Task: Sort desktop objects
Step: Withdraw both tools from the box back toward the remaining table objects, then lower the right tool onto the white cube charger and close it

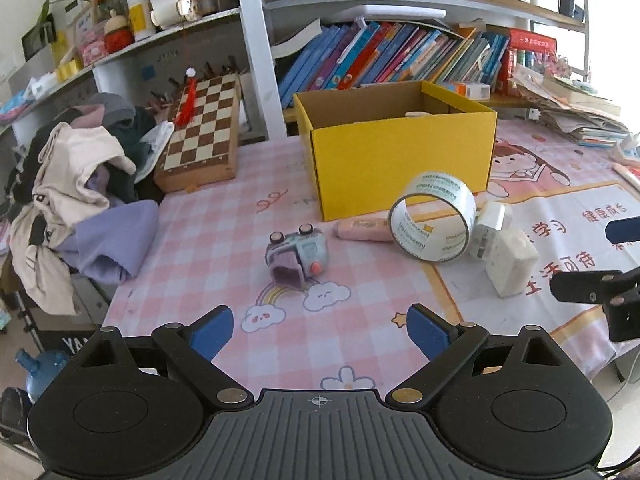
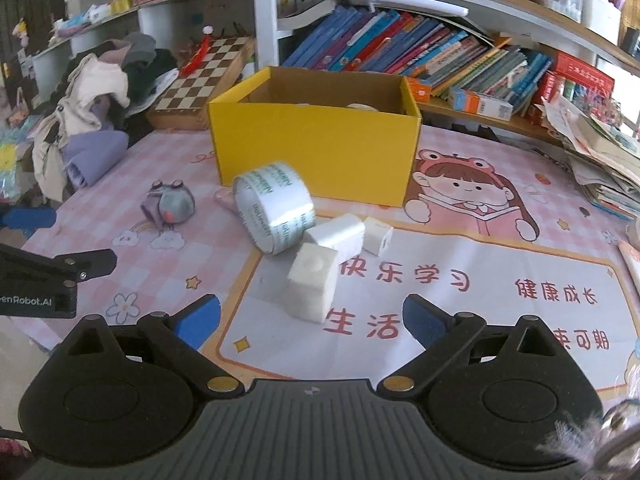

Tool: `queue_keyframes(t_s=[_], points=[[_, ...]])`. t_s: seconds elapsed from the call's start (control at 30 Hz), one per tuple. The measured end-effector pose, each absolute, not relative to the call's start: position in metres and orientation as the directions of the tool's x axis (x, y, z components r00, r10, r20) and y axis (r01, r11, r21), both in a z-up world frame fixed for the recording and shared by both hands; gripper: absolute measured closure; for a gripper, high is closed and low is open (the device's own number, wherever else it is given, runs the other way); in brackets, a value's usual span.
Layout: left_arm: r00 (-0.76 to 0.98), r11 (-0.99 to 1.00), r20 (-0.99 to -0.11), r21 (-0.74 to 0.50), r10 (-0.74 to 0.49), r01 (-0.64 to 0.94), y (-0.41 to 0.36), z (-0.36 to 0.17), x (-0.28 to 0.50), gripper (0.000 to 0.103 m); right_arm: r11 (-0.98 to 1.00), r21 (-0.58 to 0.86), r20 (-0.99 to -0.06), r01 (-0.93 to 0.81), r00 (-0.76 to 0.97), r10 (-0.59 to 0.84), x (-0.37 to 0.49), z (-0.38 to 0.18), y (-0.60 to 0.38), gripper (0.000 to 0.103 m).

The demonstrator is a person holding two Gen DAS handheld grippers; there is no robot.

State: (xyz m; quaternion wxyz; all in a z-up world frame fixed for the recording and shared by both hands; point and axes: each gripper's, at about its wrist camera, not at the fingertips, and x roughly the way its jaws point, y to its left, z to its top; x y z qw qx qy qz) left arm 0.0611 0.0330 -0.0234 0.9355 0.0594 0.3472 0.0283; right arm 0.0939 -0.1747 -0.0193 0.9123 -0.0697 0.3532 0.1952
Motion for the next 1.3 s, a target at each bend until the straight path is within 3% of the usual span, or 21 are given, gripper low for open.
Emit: queue_keyframes(t_s=[0.5,0.67,1.03,1.3], points=[[0.738,0.993,-0.672,0.118,0.061,0.026,0.03,-0.03,0.061,0.008,0.903,0.025,-0.702,-0.428,0.636,0.321,0.095,-0.024,-0.173,0.008],[0.734,0.993,-0.677,0.11,0.043,0.044,0.03,-0.032,0.062,0.008,0.902,0.033,-0.716,-0.43,0.619,0.321,0.1,-0.027,-0.171,0.022],[0.727,0.995,-0.684,0.102,0.058,0.017,0.037,-0.034,0.073,0.009,0.895,0.027,-0.738,-0.444,0.595,0.318,0.117,-0.031,-0.164,0.023],[0.717,0.995,-0.694,0.103,0.068,0.004,0.039,-0.037,0.079,0.016,0.897,0.023,-0.758,-0.441,0.577,0.303,0.133,-0.035,-0.161,0.035]])
